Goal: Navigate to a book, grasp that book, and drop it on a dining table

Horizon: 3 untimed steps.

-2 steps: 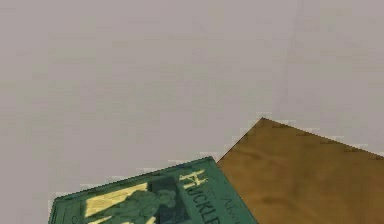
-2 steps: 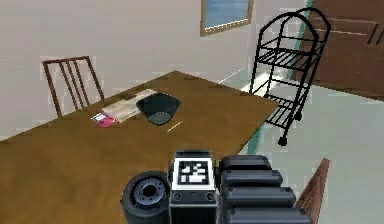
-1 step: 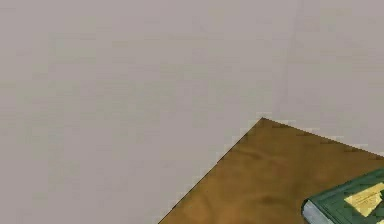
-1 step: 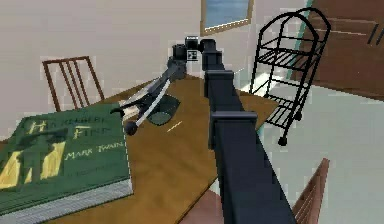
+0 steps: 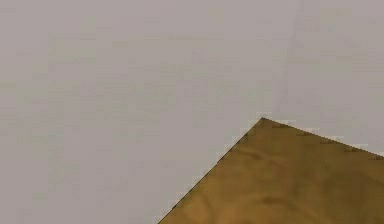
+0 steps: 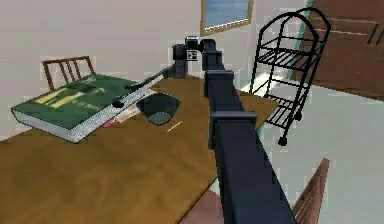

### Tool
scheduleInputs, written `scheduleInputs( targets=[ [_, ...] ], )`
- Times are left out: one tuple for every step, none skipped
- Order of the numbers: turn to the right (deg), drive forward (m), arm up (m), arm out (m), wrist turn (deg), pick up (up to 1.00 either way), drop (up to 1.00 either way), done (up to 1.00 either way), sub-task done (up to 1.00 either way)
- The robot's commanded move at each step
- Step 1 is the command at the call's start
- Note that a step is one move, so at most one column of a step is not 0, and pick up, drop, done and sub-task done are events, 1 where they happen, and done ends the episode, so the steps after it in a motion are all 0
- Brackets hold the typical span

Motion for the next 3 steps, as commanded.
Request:
scheduleInputs(
  targets=[
    [0.0, 0.0, 0.0, 0.0, 45.0, 0.0, 0.0, 0.0, 0.0],
    [0.0, 0.0, -0.32, 0.0, 0.0, 0.0, 0.0, 0.0, 0.0],
    [0.0, 0.0, 0.0, 0.0, 0.0, 0.0, 1.0, 0.0, 0.0]
  ],
)
